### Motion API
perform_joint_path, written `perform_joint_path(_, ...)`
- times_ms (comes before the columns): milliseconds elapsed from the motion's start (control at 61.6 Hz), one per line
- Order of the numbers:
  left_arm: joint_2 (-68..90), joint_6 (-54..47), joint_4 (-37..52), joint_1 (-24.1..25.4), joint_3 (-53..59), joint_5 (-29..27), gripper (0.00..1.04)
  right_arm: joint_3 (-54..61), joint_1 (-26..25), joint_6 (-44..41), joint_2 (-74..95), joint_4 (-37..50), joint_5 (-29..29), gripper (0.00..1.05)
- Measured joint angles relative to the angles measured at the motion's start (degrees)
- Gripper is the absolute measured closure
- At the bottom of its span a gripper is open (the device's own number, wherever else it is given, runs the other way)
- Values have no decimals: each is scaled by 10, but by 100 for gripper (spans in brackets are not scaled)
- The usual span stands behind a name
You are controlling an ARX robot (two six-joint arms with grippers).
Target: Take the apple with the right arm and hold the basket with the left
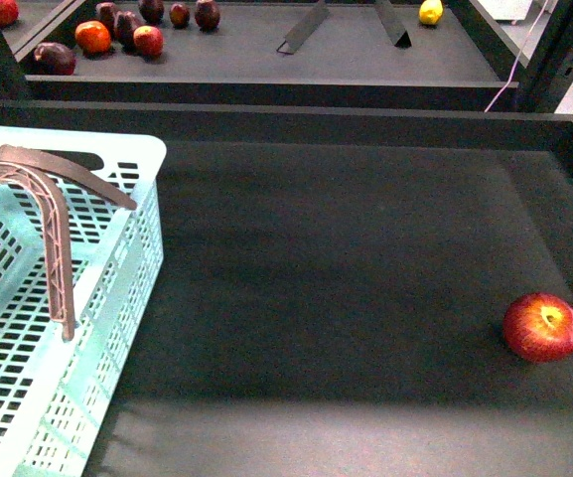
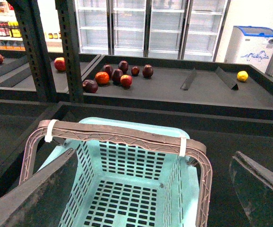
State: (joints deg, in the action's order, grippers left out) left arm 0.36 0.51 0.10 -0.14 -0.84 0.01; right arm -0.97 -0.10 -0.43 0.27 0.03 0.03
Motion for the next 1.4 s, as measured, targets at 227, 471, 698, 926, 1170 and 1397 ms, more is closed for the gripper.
perform_joint_path(227, 0, 0, 0, 0, 0, 0, 7, 0, 0, 0, 0, 0, 0, 9)
perform_joint_path(471, 0, 0, 0, 0, 0, 0, 7, 0, 0, 0, 0, 0, 0, 9)
perform_joint_path(698, 231, 255, -135, 78, -106, 129, 7, 0, 0, 0, 0, 0, 0, 9)
perform_joint_path(926, 499, 478, 84, 167, -179, 228, 7, 0, 0, 0, 0, 0, 0, 9)
perform_joint_path(1170, 784, 616, 183, 123, -300, 182, 7, 0, 0, 0, 0, 0, 0, 9)
perform_joint_path(1397, 912, 666, 189, 80, -382, 133, 7, 0, 0, 0, 0, 0, 0, 9)
